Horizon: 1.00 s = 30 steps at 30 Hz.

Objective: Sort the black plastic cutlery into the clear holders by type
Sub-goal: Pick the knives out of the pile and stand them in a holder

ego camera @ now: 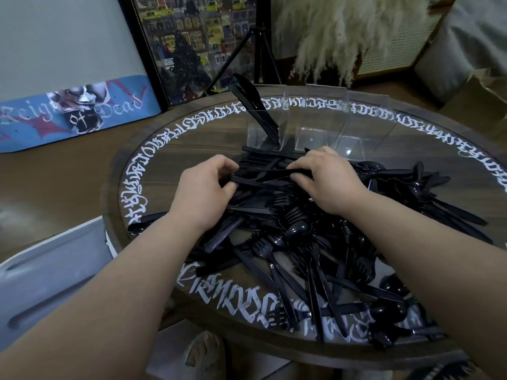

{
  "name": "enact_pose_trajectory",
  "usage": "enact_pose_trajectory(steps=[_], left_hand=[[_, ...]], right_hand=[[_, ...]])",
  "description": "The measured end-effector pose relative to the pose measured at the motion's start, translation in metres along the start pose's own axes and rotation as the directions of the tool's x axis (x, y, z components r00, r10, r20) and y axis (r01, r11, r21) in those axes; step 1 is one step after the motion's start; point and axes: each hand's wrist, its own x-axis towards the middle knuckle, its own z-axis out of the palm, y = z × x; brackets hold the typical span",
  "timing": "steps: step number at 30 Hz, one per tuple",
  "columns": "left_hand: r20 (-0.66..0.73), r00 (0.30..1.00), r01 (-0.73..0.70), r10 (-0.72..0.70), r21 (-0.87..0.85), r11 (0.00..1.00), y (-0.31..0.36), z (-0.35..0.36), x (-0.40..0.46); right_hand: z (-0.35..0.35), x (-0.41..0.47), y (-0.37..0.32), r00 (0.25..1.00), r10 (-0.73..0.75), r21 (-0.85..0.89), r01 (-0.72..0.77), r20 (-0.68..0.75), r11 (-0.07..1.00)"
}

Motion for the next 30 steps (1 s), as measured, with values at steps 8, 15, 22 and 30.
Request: enact_pose_trajectory(steps=[8,15,22,30], left_hand=[[-0.086,0.996,0.018,-0.019,-0.014,1.000,0.004,-0.002,0.000],[-0.158,0.987,-0.019,0.006,-0.077,0.997,0.013,-0.006,-0.002],[-0.092,0.994,-0.066,0.063,-0.033,0.997,0.023,-0.004,0.003],[-0.033,0.999,-0.010,-0.004,-0.420,0.907,0.054,0.009,-0.002]], right_hand=[[-0.026,-0.017,0.002,0.967,0.243,0.363,-0.255,0.079,0.896],[-0.026,-0.036,0.008,0.838,0.432,0.818,-0.484,0.333,0.309],[-0.041,-0.039,0.013,0.794,0.501,0.816,-0.517,0.343,0.260],[-0.030,-0.049,0.005,0.807,0.539,0.934,-0.344,0.241,0.096]])
